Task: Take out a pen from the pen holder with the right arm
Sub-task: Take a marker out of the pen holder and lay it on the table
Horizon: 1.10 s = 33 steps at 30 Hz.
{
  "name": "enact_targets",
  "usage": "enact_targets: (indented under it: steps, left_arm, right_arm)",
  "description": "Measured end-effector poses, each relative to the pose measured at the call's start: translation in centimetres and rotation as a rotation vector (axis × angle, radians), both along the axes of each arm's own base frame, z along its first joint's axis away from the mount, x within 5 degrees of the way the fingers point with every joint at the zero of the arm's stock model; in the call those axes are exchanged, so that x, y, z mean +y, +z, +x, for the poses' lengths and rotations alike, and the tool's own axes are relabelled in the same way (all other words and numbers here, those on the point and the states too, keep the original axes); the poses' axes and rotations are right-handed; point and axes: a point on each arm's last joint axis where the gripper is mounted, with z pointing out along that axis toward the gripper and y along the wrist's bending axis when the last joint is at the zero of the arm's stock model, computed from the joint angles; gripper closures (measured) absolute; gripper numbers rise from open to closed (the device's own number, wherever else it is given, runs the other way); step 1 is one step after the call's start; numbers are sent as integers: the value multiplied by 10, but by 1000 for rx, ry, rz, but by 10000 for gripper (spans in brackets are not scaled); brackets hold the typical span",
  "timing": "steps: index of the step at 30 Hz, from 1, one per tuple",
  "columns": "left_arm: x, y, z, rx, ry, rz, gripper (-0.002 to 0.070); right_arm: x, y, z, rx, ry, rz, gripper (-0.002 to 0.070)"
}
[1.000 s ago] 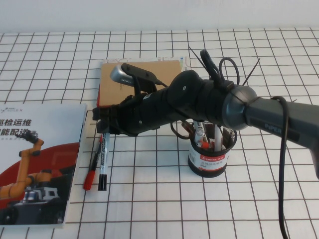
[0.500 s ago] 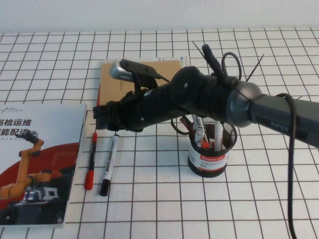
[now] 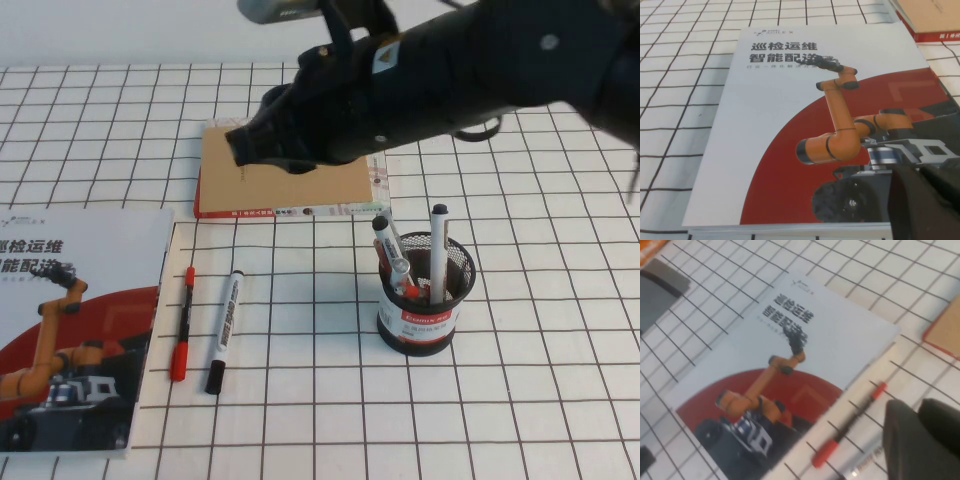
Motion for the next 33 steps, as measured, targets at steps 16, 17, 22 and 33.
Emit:
enact_targets:
  steps: [16,17,22,33]
  left_arm:
    - [0,0,0,0,0,0,679]
    - [0,0,0,0,0,0,679]
    - [0,0,0,0,0,0,679]
    - [0,0,0,0,0,0,679]
  right_arm:
    - [-111,12,-114,-86,3,-97,689]
    - [-117,7,-121,-82,3,-102,689]
    - [-146,-16,-148,-79,15,-190,690]
    - [-172,-76,-167,-140,-36,-221,692]
